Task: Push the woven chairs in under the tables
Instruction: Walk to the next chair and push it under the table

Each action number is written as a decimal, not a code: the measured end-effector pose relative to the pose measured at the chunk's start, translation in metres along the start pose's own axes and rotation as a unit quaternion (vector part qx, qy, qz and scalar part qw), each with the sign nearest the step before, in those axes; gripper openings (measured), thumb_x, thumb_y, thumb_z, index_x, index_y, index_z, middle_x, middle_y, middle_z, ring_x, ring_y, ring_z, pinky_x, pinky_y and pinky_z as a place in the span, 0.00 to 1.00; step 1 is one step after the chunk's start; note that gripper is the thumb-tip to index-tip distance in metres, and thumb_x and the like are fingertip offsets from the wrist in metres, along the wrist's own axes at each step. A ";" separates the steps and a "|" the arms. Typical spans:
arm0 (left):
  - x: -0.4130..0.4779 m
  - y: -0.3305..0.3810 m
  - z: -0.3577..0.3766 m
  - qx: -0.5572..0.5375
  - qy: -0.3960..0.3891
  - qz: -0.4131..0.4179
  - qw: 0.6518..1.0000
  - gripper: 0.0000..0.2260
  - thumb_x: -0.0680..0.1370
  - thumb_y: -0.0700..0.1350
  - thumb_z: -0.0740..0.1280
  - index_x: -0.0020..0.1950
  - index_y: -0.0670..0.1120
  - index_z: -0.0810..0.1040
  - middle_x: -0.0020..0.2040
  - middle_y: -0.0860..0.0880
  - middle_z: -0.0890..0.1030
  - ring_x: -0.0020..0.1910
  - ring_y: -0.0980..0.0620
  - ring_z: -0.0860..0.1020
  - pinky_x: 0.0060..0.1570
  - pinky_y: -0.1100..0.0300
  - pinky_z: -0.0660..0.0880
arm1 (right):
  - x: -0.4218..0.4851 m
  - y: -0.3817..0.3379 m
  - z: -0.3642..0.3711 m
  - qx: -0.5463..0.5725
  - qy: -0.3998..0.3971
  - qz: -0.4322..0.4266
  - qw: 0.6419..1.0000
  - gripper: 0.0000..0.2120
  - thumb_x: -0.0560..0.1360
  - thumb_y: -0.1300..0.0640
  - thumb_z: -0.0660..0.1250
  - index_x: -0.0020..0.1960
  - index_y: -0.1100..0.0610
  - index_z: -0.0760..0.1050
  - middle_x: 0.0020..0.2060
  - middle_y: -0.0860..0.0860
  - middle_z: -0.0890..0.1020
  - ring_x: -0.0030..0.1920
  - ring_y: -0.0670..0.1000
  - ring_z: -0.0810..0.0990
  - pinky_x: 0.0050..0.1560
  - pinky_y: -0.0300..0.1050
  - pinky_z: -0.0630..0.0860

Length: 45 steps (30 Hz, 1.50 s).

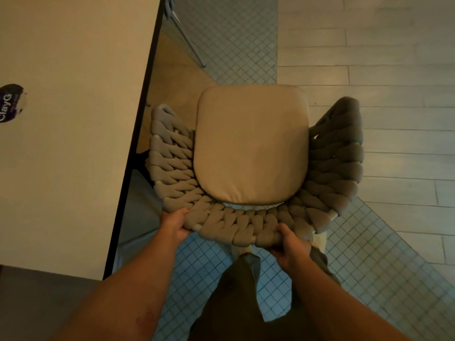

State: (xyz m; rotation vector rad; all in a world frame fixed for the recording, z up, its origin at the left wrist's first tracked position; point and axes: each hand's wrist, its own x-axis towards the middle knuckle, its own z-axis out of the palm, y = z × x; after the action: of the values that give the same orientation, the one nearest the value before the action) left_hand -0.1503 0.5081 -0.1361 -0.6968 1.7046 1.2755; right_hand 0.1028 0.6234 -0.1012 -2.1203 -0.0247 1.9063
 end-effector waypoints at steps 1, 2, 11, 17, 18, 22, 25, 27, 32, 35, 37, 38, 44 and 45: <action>0.001 0.000 0.000 -0.008 0.002 0.000 1.000 0.22 0.80 0.31 0.63 0.72 0.47 0.74 0.65 0.37 0.80 0.50 0.40 0.82 0.31 0.45 0.82 | 0.000 -0.001 0.000 -0.006 0.000 -0.004 1.000 0.30 0.73 0.63 0.72 0.71 0.54 0.64 0.65 0.61 0.74 0.57 0.65 0.79 0.36 0.59 0.81; 0.000 -0.001 0.001 -0.012 0.007 -0.002 1.000 0.22 0.81 0.32 0.62 0.72 0.48 0.74 0.65 0.37 0.80 0.50 0.40 0.83 0.32 0.44 0.82 | -0.001 -0.001 -0.001 -0.012 -0.002 -0.006 1.000 0.30 0.73 0.64 0.73 0.71 0.55 0.65 0.65 0.61 0.75 0.55 0.64 0.79 0.35 0.59 0.81; -0.010 -0.021 0.022 -0.074 0.039 0.003 0.997 0.23 0.81 0.31 0.60 0.74 0.49 0.72 0.64 0.39 0.80 0.47 0.40 0.82 0.44 0.38 0.78 | 0.007 -0.041 -0.005 -0.085 -0.011 -0.038 0.996 0.23 0.73 0.63 0.72 0.65 0.57 0.68 0.63 0.61 0.76 0.59 0.66 0.78 0.43 0.62 0.80; -0.032 -0.045 0.042 -0.124 0.052 -0.024 0.991 0.17 0.82 0.31 0.59 0.70 0.42 0.74 0.62 0.38 0.79 0.57 0.37 0.80 0.53 0.33 0.77 | 0.019 -0.086 0.001 -0.174 -0.033 -0.061 0.982 0.20 0.74 0.63 0.72 0.63 0.58 0.69 0.60 0.61 0.77 0.54 0.63 0.79 0.33 0.57 0.79; -0.033 -0.049 0.043 -0.129 0.062 -0.027 0.989 0.18 0.82 0.31 0.60 0.70 0.43 0.74 0.63 0.38 0.80 0.57 0.37 0.80 0.54 0.33 0.77 | 0.023 -0.092 0.002 -0.187 -0.034 -0.066 0.980 0.21 0.73 0.63 0.72 0.63 0.59 0.69 0.60 0.61 0.77 0.53 0.62 0.79 0.31 0.56 0.79; -0.039 -0.066 0.054 -0.157 0.084 -0.029 0.984 0.19 0.82 0.33 0.62 0.71 0.47 0.75 0.64 0.38 0.80 0.52 0.37 0.82 0.36 0.40 0.81 | 0.032 -0.115 0.003 -0.216 -0.028 -0.083 0.973 0.27 0.72 0.61 0.74 0.68 0.59 0.68 0.61 0.61 0.76 0.53 0.63 0.79 0.30 0.55 0.80; -0.051 -0.074 0.067 -0.181 0.071 -0.025 0.981 0.16 0.83 0.34 0.61 0.70 0.45 0.75 0.61 0.39 0.81 0.48 0.40 0.82 0.38 0.43 0.80 | 0.036 -0.132 0.002 -0.237 -0.038 -0.087 0.967 0.27 0.72 0.62 0.74 0.68 0.60 0.68 0.60 0.61 0.76 0.52 0.63 0.79 0.31 0.55 0.79; -0.057 -0.079 0.075 -0.204 0.063 -0.016 0.977 0.17 0.83 0.34 0.61 0.70 0.46 0.75 0.61 0.38 0.81 0.50 0.39 0.82 0.41 0.40 0.81 | 0.038 -0.143 0.002 -0.250 -0.048 -0.087 0.963 0.26 0.73 0.63 0.73 0.67 0.61 0.68 0.58 0.60 0.75 0.55 0.65 0.78 0.36 0.59 0.80; -0.060 -0.090 0.093 -0.227 0.058 -0.021 0.972 0.19 0.82 0.34 0.63 0.72 0.47 0.74 0.66 0.37 0.79 0.61 0.34 0.80 0.57 0.27 0.75 | 0.047 -0.168 0.003 -0.280 -0.054 -0.102 0.953 0.26 0.73 0.61 0.74 0.67 0.61 0.68 0.60 0.62 0.76 0.58 0.68 0.78 0.34 0.58 0.79; -0.069 -0.091 0.105 -0.238 0.075 -0.004 0.968 0.20 0.82 0.33 0.63 0.72 0.46 0.74 0.65 0.38 0.79 0.61 0.35 0.79 0.57 0.29 0.75 | 0.051 -0.184 0.003 -0.299 -0.078 -0.105 0.945 0.26 0.73 0.60 0.74 0.66 0.61 0.69 0.61 0.63 0.76 0.56 0.67 0.79 0.35 0.60 0.81; -0.075 -0.090 0.108 -0.234 0.096 0.017 0.967 0.20 0.80 0.32 0.65 0.70 0.46 0.74 0.62 0.39 0.80 0.57 0.36 0.80 0.48 0.35 0.80 | 0.051 -0.190 0.001 -0.311 -0.100 -0.100 0.940 0.24 0.73 0.59 0.74 0.65 0.61 0.69 0.60 0.62 0.76 0.55 0.66 0.79 0.37 0.62 0.82; -0.079 -0.090 0.109 -0.223 0.111 0.029 0.968 0.20 0.79 0.31 0.66 0.70 0.46 0.75 0.61 0.39 0.80 0.55 0.37 0.81 0.42 0.40 0.82 | 0.049 -0.192 -0.001 -0.318 -0.113 -0.096 0.936 0.24 0.74 0.58 0.74 0.65 0.61 0.69 0.60 0.62 0.76 0.55 0.66 0.79 0.38 0.61 0.83; -0.106 -0.100 0.111 -0.134 0.175 0.081 0.972 0.24 0.76 0.33 0.71 0.69 0.47 0.70 0.60 0.44 0.80 0.54 0.45 0.81 0.45 0.50 0.81 | 0.030 -0.202 -0.006 -0.342 -0.136 -0.101 0.925 0.19 0.79 0.58 0.68 0.66 0.60 0.67 0.58 0.59 0.74 0.56 0.64 0.79 0.48 0.60 0.81; -0.109 -0.105 0.114 -0.130 0.169 0.075 0.974 0.27 0.75 0.34 0.71 0.73 0.46 0.68 0.62 0.43 0.80 0.55 0.45 0.81 0.45 0.50 0.81 | 0.025 -0.202 -0.007 -0.349 -0.130 -0.107 0.922 0.20 0.80 0.58 0.67 0.69 0.61 0.66 0.59 0.60 0.73 0.57 0.64 0.79 0.49 0.60 0.81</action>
State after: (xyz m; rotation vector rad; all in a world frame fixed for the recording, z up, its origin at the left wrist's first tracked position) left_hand 0.0228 0.5758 -0.0984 -1.0002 1.9090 1.5745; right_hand 0.1486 0.8210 -0.0798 -2.0896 -1.0946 2.2352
